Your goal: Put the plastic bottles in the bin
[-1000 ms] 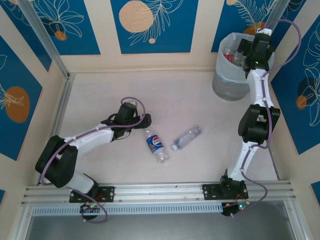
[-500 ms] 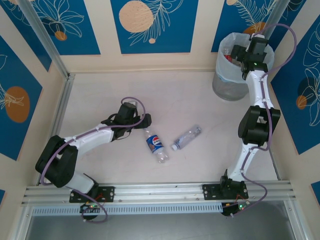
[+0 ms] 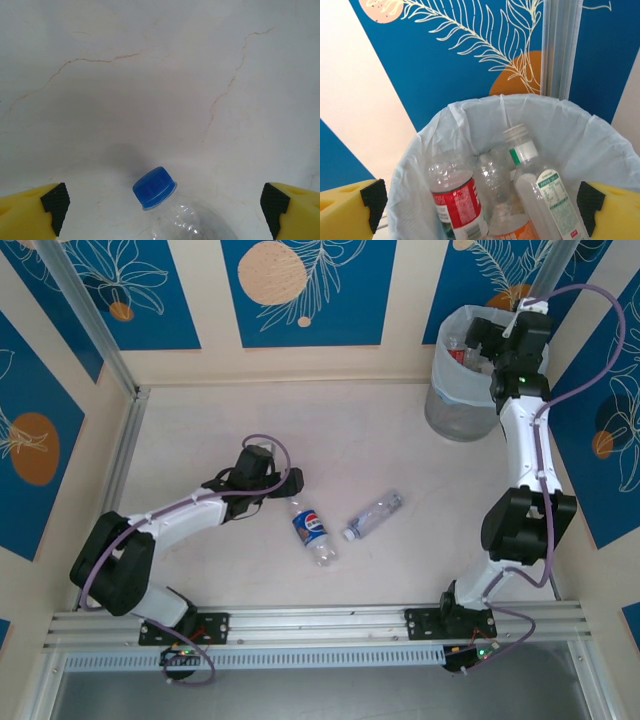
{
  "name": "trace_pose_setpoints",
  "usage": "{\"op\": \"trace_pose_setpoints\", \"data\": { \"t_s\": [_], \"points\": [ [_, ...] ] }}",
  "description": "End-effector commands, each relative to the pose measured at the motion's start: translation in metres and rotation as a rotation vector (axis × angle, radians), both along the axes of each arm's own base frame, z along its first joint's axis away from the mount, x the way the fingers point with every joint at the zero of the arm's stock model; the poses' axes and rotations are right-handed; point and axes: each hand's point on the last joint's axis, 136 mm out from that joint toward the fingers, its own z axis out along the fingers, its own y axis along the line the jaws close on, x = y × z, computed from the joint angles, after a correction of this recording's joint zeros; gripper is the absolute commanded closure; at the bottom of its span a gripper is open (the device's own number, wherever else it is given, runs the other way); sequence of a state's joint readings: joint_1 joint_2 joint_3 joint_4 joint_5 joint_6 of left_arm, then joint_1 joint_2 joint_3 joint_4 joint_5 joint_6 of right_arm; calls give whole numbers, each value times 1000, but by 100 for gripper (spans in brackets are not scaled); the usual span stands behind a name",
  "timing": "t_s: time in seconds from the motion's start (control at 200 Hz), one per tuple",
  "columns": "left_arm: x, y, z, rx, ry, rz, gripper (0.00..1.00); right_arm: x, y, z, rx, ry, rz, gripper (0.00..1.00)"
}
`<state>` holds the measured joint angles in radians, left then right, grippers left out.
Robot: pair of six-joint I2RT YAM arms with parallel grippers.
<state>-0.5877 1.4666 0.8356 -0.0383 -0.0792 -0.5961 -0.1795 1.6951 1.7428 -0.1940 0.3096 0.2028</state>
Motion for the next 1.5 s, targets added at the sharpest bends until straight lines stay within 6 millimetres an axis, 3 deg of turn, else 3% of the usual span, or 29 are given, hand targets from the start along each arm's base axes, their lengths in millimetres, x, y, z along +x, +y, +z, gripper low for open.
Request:
{"op": "trace_pose_setpoints", "data": {
  "t_s": [0.0, 0.205, 0.4, 0.61, 1.03, 1.235, 1.495],
  "points": [
    [-4, -2, 12, -20, -33, -17, 1, -17, 12, 5, 42, -18, 35, 0],
    [-6, -2, 13, -30, -40, -18, 1, -45, 50, 13, 203, -77, 270, 0],
    [-5, -2, 10, -38, -38, -12, 1, -65, 68, -3, 347, -8, 275, 1],
    [-15, -10, 14, -86, -7, -54, 1, -95, 101, -41, 511, 103, 309, 0],
    [-45, -34, 36, -85, -66, -141, 1, -164, 160, -96, 584, 270, 363, 0],
    [-71, -47, 40, -87, -132, -214, 1, -193, 181, -138, 583, 405, 334, 0],
    [-109, -57, 37, -90, -167, -371, 1, -214, 200, -190, 735, 569, 243, 1]
  ]
}}
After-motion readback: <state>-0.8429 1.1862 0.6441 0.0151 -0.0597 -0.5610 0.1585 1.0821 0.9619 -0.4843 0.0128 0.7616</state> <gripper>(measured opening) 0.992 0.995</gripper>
